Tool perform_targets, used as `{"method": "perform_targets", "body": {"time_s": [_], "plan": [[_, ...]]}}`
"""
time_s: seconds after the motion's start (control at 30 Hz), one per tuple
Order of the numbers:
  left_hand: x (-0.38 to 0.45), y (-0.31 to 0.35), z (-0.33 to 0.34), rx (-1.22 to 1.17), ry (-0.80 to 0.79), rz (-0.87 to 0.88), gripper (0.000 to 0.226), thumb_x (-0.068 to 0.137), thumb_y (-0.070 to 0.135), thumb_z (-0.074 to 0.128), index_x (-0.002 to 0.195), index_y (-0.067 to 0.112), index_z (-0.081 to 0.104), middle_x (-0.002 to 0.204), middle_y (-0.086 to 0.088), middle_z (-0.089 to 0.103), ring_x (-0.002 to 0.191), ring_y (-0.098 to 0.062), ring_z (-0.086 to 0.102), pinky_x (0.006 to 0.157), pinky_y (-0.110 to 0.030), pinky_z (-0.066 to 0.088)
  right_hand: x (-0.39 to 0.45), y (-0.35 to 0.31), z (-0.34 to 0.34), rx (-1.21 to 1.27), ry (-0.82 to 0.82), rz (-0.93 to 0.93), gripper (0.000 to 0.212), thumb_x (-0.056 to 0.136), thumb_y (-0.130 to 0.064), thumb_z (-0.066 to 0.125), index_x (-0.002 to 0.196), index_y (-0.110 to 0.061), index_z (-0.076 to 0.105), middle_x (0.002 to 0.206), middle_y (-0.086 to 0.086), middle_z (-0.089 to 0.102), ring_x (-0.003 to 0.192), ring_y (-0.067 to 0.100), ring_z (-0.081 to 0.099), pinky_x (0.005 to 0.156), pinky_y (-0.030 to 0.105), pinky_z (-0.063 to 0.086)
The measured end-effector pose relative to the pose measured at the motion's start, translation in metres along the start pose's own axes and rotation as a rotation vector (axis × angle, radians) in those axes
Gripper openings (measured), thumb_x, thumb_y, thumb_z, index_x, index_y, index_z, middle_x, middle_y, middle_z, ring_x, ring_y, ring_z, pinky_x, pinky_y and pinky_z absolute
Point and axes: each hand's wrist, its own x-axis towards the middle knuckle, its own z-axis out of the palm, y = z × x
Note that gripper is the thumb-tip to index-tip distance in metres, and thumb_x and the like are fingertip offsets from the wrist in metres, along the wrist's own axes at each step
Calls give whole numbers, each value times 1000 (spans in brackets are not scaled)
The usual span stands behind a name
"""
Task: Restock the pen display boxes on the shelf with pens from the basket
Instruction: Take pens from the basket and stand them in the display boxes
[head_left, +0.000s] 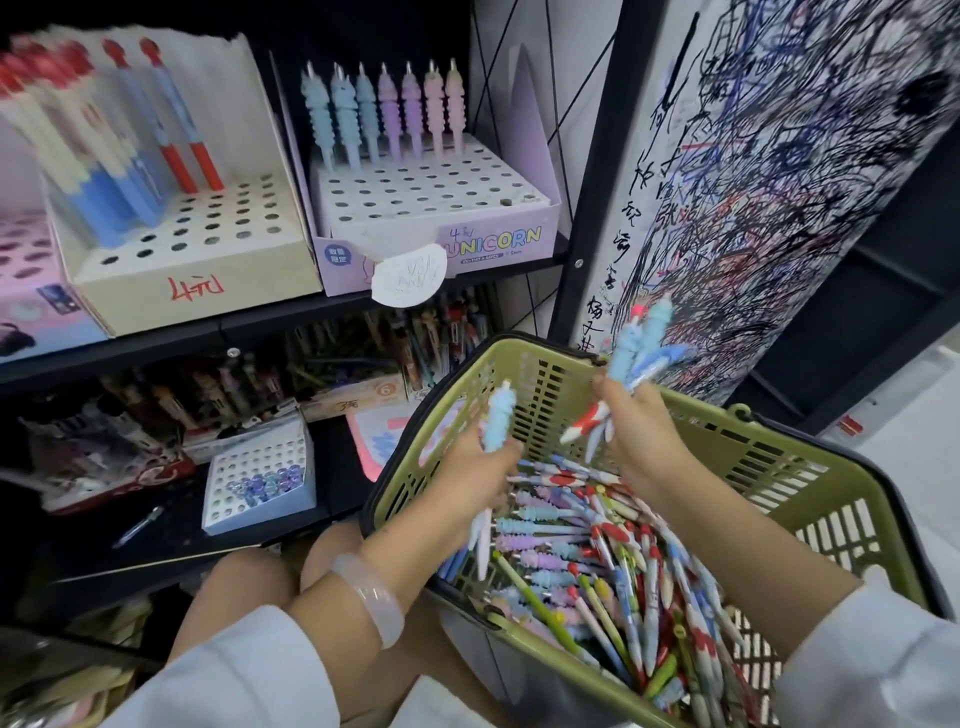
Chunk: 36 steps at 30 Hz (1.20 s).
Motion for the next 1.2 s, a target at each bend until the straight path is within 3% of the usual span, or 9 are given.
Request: {"method": "perform_targets", "body": {"time_s": [0.07,0.2,0.4,0.53,0.67,0.8,0.9,1.07,1.2], "plan": [[2,6,-2,-241,58,4,11,96,11,50,103,4,48,66,-4,51,44,-9,46,41,-20,43,-12,8,4,-183,-110,7,32,96,-12,46,128,-9,43,88,1,49,69,11,44,64,24,45],[1,7,10,-300,-18,3,26,96,26,49,114,11,59,93,-6,71,83,-18,69,69,-33,57,-37,23,25,-303,-333,-111,39,96,-10,46,125,-36,42,96,-11,64,75,1,63,56,10,48],[-9,4,14,-613,-12,-44,24,91,35,51,89,16,67,74,-4,74,70,-15,72,53,-25,55,-39,26,42,-331,-391,-207,37,98,-12,41,113,-46,45,93,-37,62,90,-19,57,68,-1,41],[-13,9,9,-562,-64,-20,28,92,35,50,103,13,64,82,-8,73,76,-16,72,57,-27,55,-42,25,50,-680,-293,-387,25,91,-36,32,109,-43,49,98,-20,55,97,-11,45,86,22,39],[-21,15,-3,-485,-95,66,20,95,23,51,109,15,62,90,-8,69,78,-16,70,66,-29,57,-36,13,49,-1099,-309,-443,59,84,-47,24,139,-29,34,138,-7,35,131,12,24,114,42,10],[-31,28,-12,-446,-45,187,20,92,18,54,110,15,63,92,-4,72,84,-12,70,74,-24,56,-44,-16,50,-790,-631,-370,39,100,-27,37,133,-46,29,142,-14,30,133,0,23,111,19,17],[-38,43,-24,-517,-9,270,12,90,19,56,97,20,65,82,2,74,78,-8,70,64,-18,54,-55,-37,59,-593,-600,-340,29,100,-29,34,111,-57,34,128,-15,40,111,-20,38,87,-7,26],[-52,64,-52,-503,85,370,15,87,11,62,100,11,67,72,2,73,67,-13,69,62,-26,56,-57,-59,97,-282,-432,-337,31,102,-30,28,123,-31,50,122,10,58,100,2,62,74,7,48],[-67,76,-85,-516,117,449,14,83,7,64,91,17,68,80,1,75,75,-10,71,61,-19,54,-57,-67,143,-270,-458,-390,31,103,-30,24,115,-29,52,120,-3,57,110,-1,54,95,14,39]]}}
